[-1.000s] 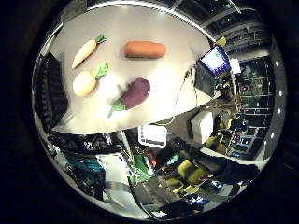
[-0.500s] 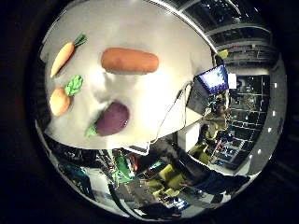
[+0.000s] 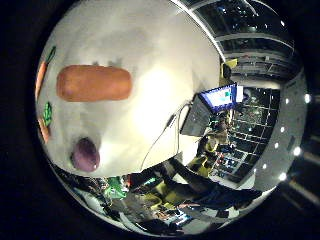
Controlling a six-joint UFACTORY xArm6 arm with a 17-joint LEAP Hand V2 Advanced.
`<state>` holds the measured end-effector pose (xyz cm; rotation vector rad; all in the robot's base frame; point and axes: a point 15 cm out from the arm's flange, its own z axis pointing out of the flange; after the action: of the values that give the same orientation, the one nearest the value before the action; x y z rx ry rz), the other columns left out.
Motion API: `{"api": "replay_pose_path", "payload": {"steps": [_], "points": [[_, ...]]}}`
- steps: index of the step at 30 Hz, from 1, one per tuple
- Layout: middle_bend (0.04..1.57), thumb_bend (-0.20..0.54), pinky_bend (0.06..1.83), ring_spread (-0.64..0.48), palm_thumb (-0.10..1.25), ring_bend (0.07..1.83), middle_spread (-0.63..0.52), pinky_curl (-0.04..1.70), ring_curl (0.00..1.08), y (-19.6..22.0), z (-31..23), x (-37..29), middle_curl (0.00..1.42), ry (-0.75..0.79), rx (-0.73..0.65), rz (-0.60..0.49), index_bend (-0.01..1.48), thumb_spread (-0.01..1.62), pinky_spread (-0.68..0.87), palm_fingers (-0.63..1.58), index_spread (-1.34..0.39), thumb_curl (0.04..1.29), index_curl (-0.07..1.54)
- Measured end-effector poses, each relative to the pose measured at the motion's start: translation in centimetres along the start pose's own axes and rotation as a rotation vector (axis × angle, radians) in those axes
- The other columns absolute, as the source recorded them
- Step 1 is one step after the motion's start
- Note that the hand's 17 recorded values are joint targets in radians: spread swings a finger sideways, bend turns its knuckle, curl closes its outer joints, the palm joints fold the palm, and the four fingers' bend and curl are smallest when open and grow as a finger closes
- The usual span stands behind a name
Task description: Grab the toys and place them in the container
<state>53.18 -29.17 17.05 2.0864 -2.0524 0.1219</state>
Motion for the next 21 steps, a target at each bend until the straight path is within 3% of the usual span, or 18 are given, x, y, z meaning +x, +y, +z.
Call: {"api": "replay_pose_path", "payload": {"steps": [10,21], "points": [[0.18,-0.029,0.45,0.21,0.60,0.26,0.12,0.32,0.26,1.2,6.6,0.9,0.28,0.000,-0.106,-0.025,0.14,0.94,0.38,-0.06,-0.35,0.30,0.20],[0.20,-0.027,0.43,0.20,0.61,0.27,0.10,0.32,0.27,-0.1,9.4,0.3,0.30,-0.007,-0.121,-0.040,0.13,0.94,0.37,-0.02,-0.33,0.31,0.19]]}}
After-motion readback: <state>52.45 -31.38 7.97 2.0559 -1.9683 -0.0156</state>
